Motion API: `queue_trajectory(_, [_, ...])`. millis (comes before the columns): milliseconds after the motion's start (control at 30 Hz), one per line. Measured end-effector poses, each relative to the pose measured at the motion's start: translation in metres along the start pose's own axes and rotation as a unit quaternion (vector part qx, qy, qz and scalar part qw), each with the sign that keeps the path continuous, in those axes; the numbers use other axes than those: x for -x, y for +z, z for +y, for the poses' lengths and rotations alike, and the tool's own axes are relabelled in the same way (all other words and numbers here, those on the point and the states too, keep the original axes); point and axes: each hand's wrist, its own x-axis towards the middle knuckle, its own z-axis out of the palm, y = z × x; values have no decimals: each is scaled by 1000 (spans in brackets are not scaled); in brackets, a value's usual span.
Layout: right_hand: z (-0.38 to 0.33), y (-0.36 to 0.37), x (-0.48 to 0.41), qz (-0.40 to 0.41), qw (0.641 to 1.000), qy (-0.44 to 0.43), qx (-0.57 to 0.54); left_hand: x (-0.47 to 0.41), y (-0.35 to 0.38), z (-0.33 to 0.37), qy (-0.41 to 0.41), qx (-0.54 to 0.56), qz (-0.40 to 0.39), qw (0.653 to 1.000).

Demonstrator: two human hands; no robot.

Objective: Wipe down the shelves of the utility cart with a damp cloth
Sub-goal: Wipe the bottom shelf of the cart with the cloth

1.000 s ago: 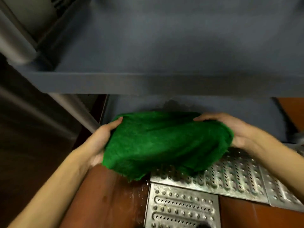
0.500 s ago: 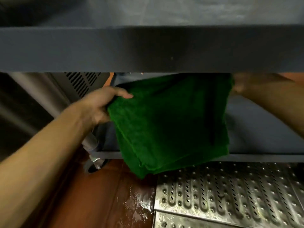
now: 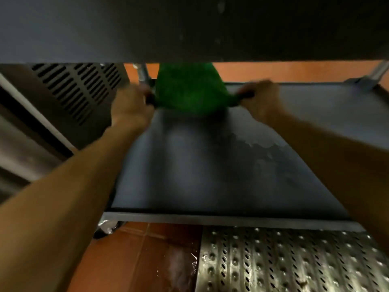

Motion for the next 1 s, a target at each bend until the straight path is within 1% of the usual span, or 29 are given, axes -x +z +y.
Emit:
queue_trajectory(67, [24,17,15,-66,994,7,82,29,26,-13,15,-71,-96,993])
queue_trajectory(100, [37,26,22,-74,992,2,105,43,35,-17,13,-86,-129,988])
queue_trajectory(133, [43,31,28,-78,991,5,111,54,43,-21,15,-86,-135,987])
queue_trajectory(233, [46,39,28,-87,987,-23,137,63,54,-22,17,-67,-111,991])
queue_trajectory(300, [42,44,25,-122,979,-35,158,62,55,-19,18,-68,-92,993])
queue_trajectory(400, [43,56,21,-165,967,-18,193,62,53,-18,5,-78,-83,994])
queue_trajectory(467, [48,60,15,-162,963,-8,216,60,52,-21,7,-90,-85,992])
queue_trajectory(567, [51,59,8,-138,963,-27,230,61,51,-26,5,-88,-90,992])
queue_trajectory(633, [53,57,7,-114,968,-42,222,62,50,-28,-4,-74,-92,993])
queue_trajectory(733, [59,51,12,-91,978,-33,187,62,49,-32,-3,-54,-100,994])
queue_trajectory(867, [68,39,27,-111,979,-46,167,69,43,-34,37,-59,-118,991])
queue_trajectory(933, [70,34,39,-119,975,-49,179,77,41,-33,58,-72,-116,989])
queue_trajectory(1000, [71,31,48,-151,966,-46,203,84,38,-30,68,-75,-123,987])
